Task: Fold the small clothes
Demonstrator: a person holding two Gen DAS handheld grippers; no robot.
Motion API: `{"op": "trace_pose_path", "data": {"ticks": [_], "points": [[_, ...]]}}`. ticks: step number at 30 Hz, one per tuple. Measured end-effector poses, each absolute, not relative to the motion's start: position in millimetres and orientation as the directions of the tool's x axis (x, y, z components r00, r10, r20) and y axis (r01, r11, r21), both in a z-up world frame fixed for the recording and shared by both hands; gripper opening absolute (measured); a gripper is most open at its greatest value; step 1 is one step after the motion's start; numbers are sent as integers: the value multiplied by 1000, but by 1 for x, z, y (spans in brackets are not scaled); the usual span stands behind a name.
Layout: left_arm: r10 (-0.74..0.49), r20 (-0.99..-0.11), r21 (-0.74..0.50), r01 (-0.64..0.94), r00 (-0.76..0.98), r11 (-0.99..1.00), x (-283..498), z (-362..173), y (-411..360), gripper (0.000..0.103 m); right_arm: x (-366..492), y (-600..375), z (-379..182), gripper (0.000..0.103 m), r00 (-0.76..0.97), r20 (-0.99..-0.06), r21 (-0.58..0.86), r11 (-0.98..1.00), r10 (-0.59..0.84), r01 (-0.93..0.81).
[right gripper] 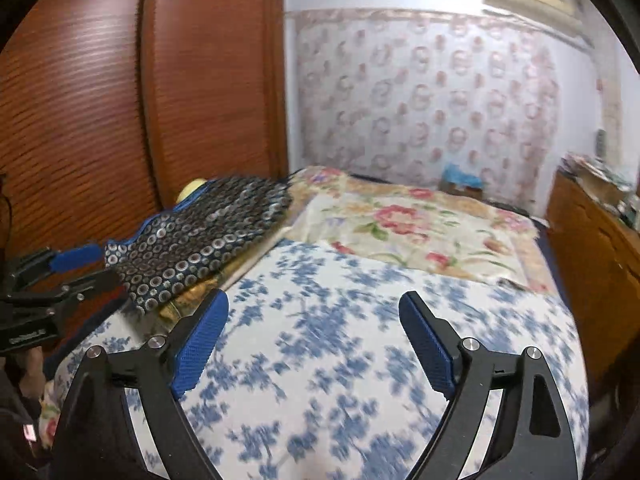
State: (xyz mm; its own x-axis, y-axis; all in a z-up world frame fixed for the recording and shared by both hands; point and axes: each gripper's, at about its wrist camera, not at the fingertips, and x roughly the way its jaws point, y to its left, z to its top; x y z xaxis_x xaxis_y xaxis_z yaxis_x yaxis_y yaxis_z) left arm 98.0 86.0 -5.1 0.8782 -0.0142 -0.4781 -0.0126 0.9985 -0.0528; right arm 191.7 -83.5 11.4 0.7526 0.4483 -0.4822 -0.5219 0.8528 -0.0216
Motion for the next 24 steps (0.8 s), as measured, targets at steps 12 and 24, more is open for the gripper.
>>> {"op": "trace_pose_path", "data": {"ticks": [12, 24], "points": [[-66, -426, -48, 50, 902, 998, 87, 25, 38, 58, 126, -166, 41, 89, 870, -378, -6, 939, 315, -343], [-49, -414, -30, 40, 909, 999, 80, 34, 27, 58, 112, -191, 48, 89, 912, -327, 3, 965, 249, -262]]}}
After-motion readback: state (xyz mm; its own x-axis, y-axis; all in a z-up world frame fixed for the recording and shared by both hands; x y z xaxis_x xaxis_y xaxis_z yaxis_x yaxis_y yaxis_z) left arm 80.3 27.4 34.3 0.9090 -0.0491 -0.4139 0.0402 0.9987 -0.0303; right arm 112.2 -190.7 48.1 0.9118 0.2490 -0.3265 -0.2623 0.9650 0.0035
